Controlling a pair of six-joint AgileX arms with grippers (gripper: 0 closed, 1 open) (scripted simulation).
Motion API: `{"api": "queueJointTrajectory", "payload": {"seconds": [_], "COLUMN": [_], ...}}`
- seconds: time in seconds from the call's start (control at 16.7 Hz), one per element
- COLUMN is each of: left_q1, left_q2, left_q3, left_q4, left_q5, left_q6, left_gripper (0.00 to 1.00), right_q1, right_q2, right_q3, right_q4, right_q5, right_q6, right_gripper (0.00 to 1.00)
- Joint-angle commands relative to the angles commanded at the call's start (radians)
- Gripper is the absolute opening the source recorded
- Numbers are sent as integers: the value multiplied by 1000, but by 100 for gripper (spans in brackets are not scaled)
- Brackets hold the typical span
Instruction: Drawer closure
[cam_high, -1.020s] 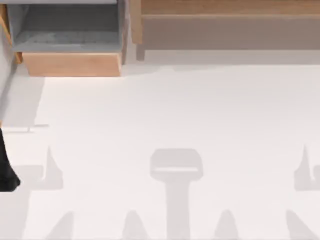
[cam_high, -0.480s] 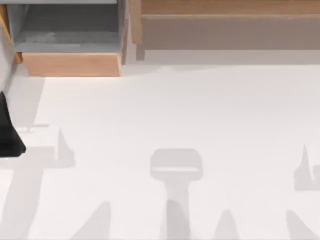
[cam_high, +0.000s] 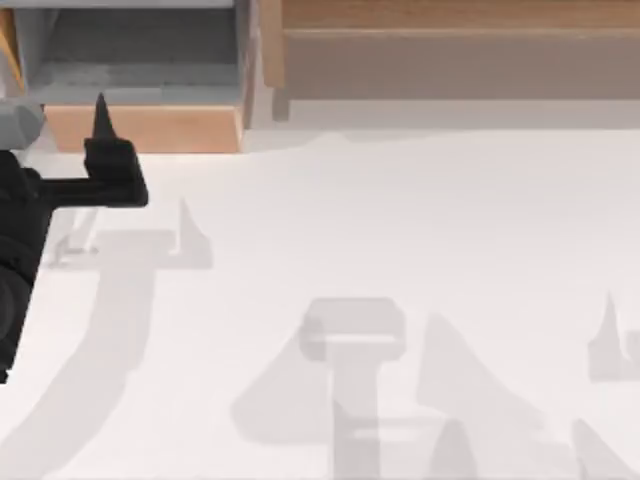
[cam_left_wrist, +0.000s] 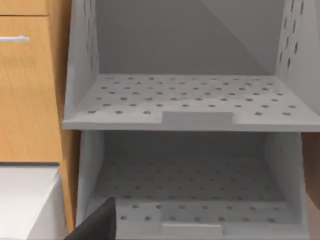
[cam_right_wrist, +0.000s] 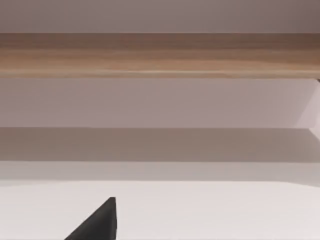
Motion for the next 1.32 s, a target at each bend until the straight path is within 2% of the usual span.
{"api": "queueJointTrajectory", "payload": {"seconds": [0.3,0.78,1.02,1.32], "left_q1": [-74,-51,72,321], "left_q2": [188,201,261,405], "left_q3": [64,55,23,-34], "left_q4": [121,134,198,330], "left_q5": [-75,-58,51,291], "left_q6": [5,30,170,456], "left_gripper": [100,100,100,100], "right_q1": [0,0,0,0], "right_q2": [0,0,0,0], "right_q3": [0,0,0,0], "right_q4": [0,0,0,0], "right_q5": [0,0,0,0], "right_q6": [0,0,0,0], "right_gripper": [100,100,100,100]}}
